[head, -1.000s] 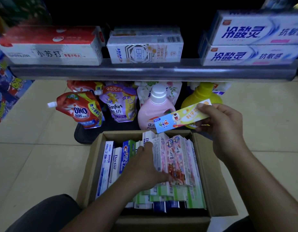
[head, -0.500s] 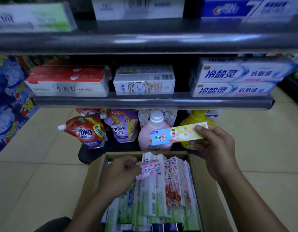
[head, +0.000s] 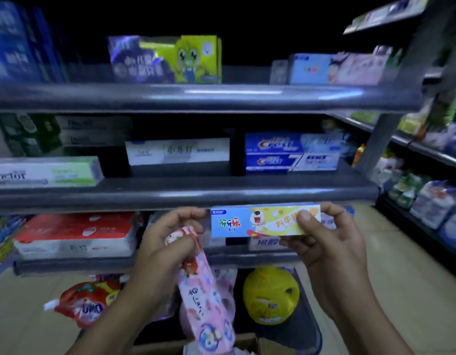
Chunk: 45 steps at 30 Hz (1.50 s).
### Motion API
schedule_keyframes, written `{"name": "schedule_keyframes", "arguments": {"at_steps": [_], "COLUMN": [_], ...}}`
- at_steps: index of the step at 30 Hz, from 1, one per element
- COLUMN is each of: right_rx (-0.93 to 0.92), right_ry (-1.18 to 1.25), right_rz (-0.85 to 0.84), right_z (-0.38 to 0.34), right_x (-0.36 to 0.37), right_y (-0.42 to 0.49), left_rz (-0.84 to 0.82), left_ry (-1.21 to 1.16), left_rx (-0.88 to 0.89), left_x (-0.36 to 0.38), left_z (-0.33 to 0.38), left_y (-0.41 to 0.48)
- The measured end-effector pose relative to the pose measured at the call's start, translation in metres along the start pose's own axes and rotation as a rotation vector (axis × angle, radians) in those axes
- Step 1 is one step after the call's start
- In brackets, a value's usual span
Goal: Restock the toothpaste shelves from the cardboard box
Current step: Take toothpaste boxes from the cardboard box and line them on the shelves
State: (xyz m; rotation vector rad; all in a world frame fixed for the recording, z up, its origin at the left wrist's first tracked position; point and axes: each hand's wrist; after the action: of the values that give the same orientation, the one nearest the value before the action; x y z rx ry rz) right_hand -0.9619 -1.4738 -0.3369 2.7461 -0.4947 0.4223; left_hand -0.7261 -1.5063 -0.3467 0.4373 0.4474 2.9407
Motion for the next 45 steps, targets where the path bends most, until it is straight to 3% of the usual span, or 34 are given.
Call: {"name": "schedule_keyframes", "arguments": {"at_steps": [6, 13, 18, 27, 31, 38, 45], "right_rx": [-0.185, -0.538, -0.65, -0.586, -0.39, -0.356, -0.288], "right_ry": [-0.041, -0.46, -0.672, -0.839, -0.991, -1.023, -1.26], "right_rz": [0.084, 0.215, 0.209, 0.252, 0.144, 0.1, 0.209], "right_z": [-0.061, -0.135, -0.184, -0.227, -0.215, -0.217, -0.219], "right_x": [-0.011, -0.035, -0.038, -0.024, -0.027, -0.033, -0.01], "right_y": [0.037, 0.096, 0.151, 0.209, 0.218, 0.227, 0.258], "left_rz": [-0.119, -0.267, -0.296, -0.204, -0.192, -0.246, -0.219], "left_ry": [-0.045, 0.087, 0.16, 0.374, 0.465, 0.517, 0.677], "left_rx": [0.104, 0.193, 0.24, 0.067, -0.076, -0.201, -0.301], "left_x": [0.068, 0.126, 0.165, 0.201, 0.196, 0.197, 0.212], "left_z": [0.054, 0.115, 0.156, 0.195, 0.186, 0.193, 0.201], "left_y": [0.036, 0.082, 0.118, 0.16, 0.175, 0.191, 0.211]}}
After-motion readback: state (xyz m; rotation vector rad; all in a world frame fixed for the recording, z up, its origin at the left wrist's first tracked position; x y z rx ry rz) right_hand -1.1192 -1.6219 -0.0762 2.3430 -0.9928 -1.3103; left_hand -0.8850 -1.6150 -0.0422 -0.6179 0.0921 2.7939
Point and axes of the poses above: each hand's wrist, its own y-axis towards the middle knuckle, its own x-axis out of the palm, z = x × y, and after that the axes turned 12 degrees about -y, right-handed
